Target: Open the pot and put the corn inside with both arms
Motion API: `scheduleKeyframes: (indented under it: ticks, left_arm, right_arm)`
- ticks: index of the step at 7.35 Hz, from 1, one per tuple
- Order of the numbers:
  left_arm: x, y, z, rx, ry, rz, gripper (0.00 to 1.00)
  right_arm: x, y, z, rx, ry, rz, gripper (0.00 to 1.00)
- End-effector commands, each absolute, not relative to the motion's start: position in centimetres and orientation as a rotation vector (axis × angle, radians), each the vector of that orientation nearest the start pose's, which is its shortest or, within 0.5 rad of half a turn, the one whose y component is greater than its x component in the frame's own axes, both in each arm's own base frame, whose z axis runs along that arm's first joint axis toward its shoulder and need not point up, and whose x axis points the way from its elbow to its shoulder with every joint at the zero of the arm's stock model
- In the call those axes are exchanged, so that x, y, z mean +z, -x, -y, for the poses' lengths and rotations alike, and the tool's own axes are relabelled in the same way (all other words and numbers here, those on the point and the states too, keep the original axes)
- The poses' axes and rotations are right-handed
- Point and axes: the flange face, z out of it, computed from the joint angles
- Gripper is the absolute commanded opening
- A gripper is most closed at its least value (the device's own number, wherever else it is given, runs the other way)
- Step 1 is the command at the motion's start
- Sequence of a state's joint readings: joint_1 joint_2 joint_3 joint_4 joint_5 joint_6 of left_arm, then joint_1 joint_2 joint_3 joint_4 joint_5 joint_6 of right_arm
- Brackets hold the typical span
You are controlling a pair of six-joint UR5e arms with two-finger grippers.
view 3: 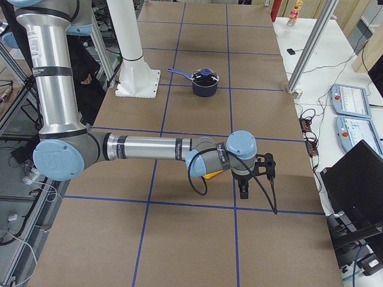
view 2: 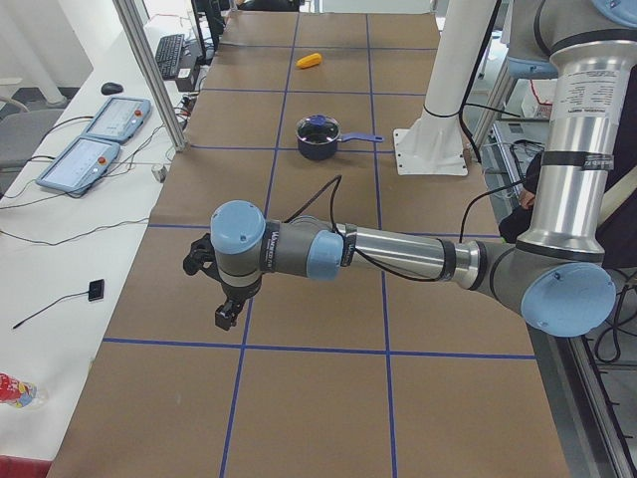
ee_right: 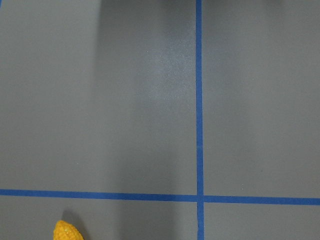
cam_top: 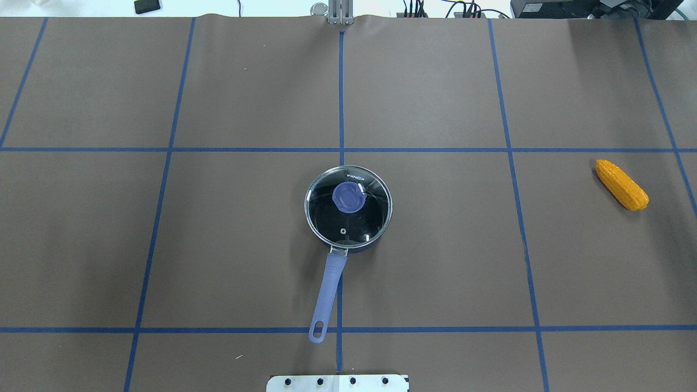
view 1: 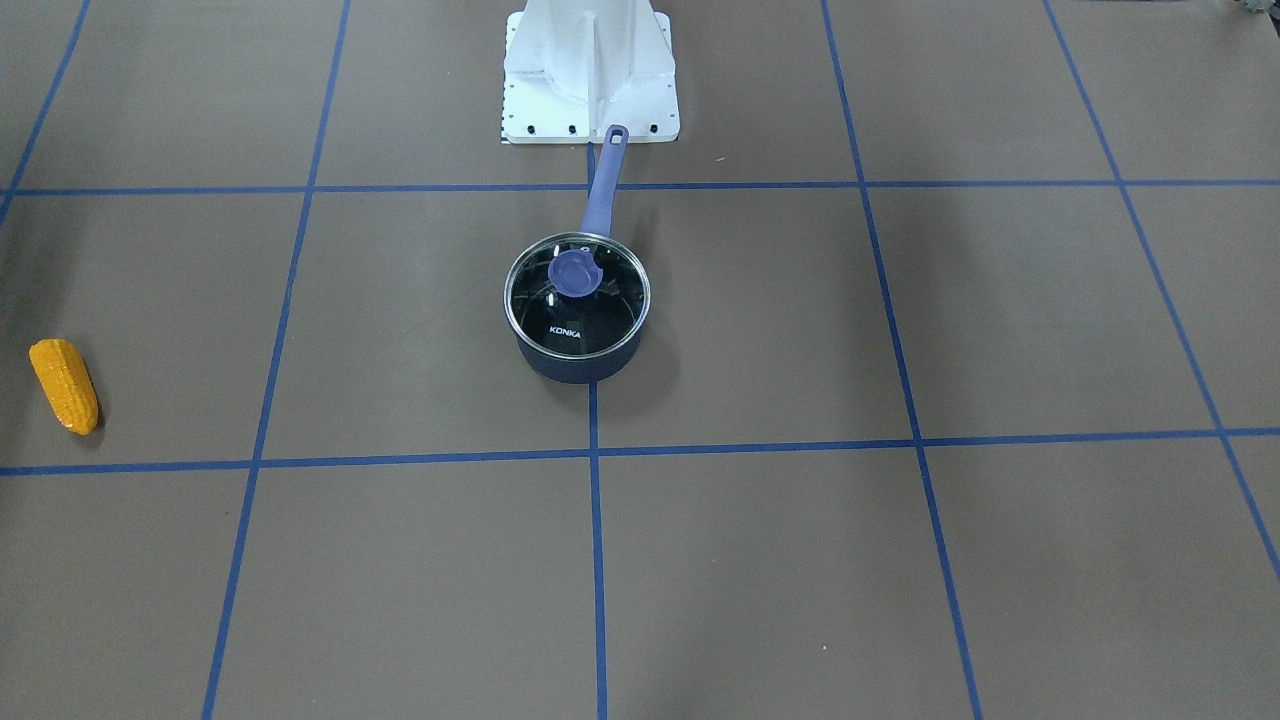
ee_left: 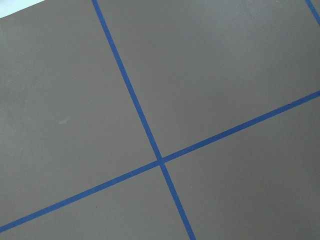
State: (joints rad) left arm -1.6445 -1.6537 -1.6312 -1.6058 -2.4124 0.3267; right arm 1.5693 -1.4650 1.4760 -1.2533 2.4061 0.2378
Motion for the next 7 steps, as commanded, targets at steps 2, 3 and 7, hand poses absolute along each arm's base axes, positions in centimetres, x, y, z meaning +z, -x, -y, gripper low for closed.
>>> scheduleKeyframes:
  ticks: [2,3,7]
  left_arm:
    - [57.6,9.8,52.8,0.314,-0.337,-0.792,0.98]
    - [57.5,9.9,52.7,0.314,-0.340,-0.791,0.98]
    - [48.2,0.9,54.4,0.212,-0.285,-0.864,0.98]
  right_arm:
    - [61.2,-5.8,55.2,0.078,-0.208,0.866,1.00]
    - [60.5,-5.8,55.5,0.072,-0.219,0.869,1.00]
    - [59.6,-1.2,55.3,-0.011,-0.185,0.926,1.00]
